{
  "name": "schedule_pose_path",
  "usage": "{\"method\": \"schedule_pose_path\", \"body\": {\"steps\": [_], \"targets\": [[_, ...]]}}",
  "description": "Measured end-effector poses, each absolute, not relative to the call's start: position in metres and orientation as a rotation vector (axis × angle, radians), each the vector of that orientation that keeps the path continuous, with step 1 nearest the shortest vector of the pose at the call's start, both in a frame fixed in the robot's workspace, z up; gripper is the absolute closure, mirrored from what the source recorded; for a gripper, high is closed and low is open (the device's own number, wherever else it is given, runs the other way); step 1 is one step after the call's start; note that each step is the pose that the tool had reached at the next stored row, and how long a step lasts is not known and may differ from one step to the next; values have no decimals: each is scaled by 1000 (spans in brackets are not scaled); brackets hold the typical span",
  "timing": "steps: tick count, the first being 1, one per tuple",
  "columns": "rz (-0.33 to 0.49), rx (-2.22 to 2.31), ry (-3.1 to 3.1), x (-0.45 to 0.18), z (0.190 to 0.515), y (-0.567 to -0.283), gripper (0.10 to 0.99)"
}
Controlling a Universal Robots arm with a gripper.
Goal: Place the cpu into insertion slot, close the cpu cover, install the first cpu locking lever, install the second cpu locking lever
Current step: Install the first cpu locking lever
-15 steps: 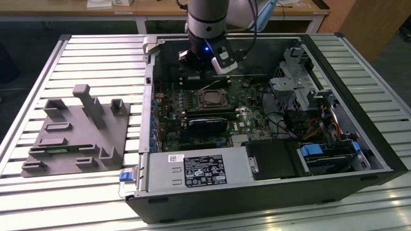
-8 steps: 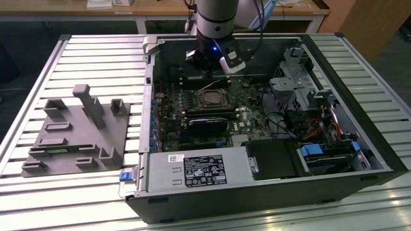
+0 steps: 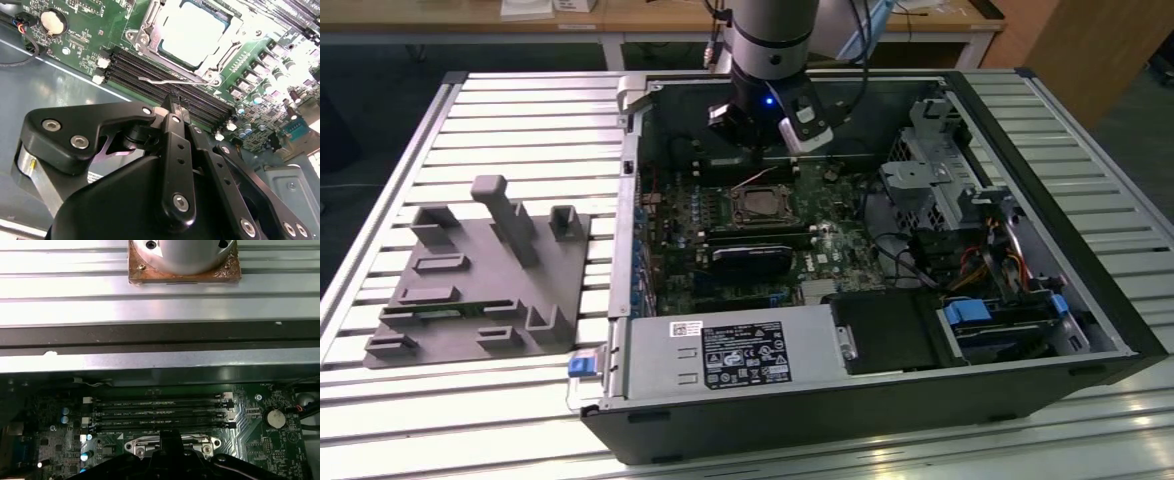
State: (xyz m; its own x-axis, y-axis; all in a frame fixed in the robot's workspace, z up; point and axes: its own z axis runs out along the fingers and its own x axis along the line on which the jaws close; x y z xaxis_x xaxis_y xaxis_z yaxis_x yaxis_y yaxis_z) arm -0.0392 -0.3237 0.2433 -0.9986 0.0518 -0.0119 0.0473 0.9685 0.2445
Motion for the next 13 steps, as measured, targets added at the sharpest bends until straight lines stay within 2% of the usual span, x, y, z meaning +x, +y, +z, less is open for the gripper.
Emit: {"method": "schedule_pose_path", "body": {"steps": [13], "targets": [[349, 86, 3097, -39, 241, -323, 980]]}}
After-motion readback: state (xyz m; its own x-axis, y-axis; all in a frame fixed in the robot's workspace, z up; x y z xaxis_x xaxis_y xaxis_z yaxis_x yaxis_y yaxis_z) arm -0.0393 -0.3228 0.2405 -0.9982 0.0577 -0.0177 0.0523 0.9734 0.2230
